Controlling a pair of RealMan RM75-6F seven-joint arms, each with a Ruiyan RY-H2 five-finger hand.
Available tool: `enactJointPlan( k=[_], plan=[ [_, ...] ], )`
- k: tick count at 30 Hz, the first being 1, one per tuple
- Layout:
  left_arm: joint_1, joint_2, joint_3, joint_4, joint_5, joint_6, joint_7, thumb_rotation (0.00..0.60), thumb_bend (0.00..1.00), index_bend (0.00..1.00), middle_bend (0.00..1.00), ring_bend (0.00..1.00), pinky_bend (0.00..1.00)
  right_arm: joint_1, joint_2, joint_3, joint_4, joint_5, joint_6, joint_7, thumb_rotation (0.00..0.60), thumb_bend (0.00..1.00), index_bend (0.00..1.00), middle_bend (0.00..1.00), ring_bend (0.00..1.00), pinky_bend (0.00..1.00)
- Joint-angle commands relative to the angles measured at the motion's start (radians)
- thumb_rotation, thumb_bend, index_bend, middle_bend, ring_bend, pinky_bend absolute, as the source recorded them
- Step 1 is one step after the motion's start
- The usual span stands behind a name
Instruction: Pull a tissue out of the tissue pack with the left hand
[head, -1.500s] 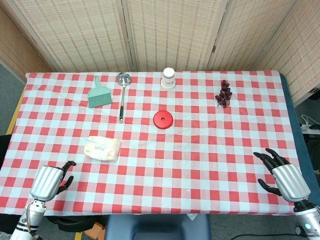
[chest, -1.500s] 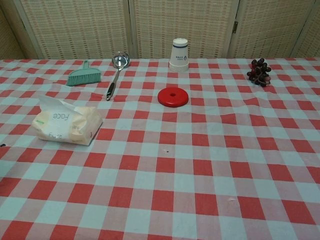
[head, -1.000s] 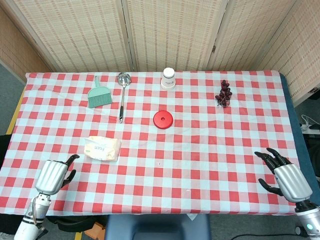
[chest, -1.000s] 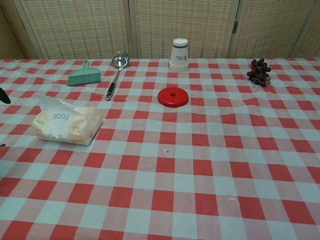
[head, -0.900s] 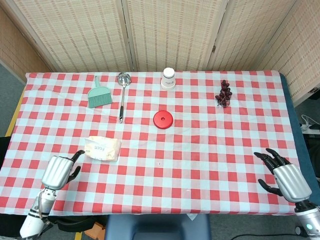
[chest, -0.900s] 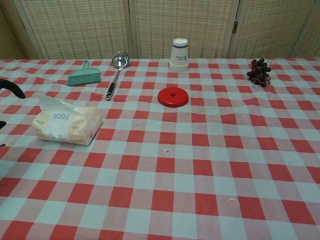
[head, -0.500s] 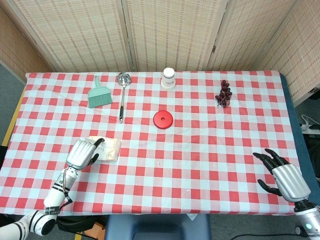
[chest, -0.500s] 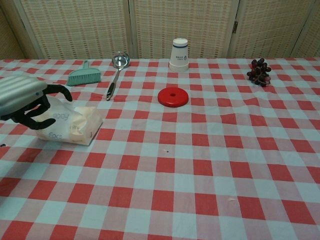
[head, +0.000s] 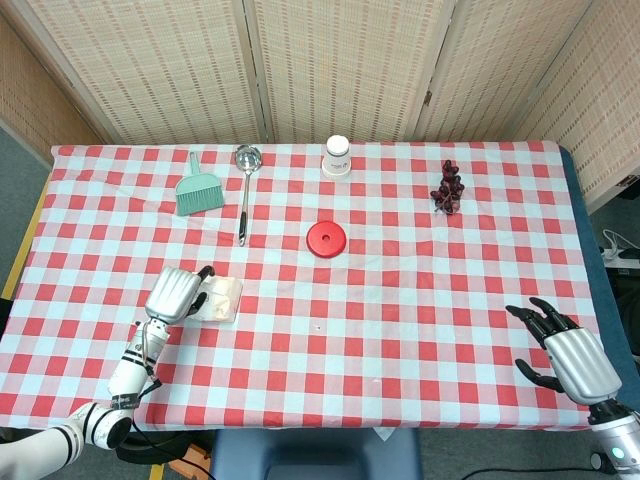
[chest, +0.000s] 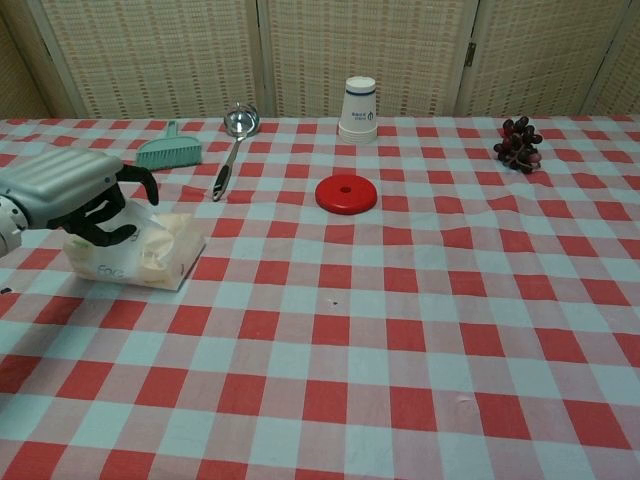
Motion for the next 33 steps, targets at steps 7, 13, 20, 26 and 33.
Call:
enactJointPlan(
  k=[7,13,20,26,33],
  plan=[
    [0.010,0.026,-0.014,-0.055,-0.036,0.040,0.036,0.600,0.55,0.62,0.92,0.85,0.99,0.003,0.000,-0.002,-0.004,0.002,-0.011,-0.012,0.600,0.20,0.16,0.24,0.08,0.32],
    [0.005,0.077,-0.016,-0.122,-0.033,0.052,0.053,0.600,0.55,0.63,0.92,0.85,0.99,0.002,0.000,-0.004,-0.004,0.000,-0.011,-0.014,0.600,0.20,0.16,0.24,0.08,0.32],
    [-0.019,0.104,-0.033,-0.158,-0.043,0.050,0.076,0.600,0.55,0.63,0.92,0.85,0.99,0.005,-0.002,-0.005,-0.005,0.001,-0.017,-0.019,0.600,0.20,0.16,0.24,0.08,0.32],
    [-0.163,0.038,-0.107,0.001,-0.038,-0.028,0.055,0.600,0.55,0.63,0.93,0.85,0.99,0.009,-0.001,-0.007,-0.007,0.001,-0.028,-0.027,0.600,0.20,0.16,0.24,0.08,0.32],
    [-0.294,-0.006,-0.158,0.187,-0.059,-0.120,-0.010,0.600,0.55,0.63,0.94,0.86,1.00,0.014,0.003,-0.011,-0.007,0.000,-0.038,-0.022,0.600,0.20,0.16,0.24,0.08,0.32]
  ],
)
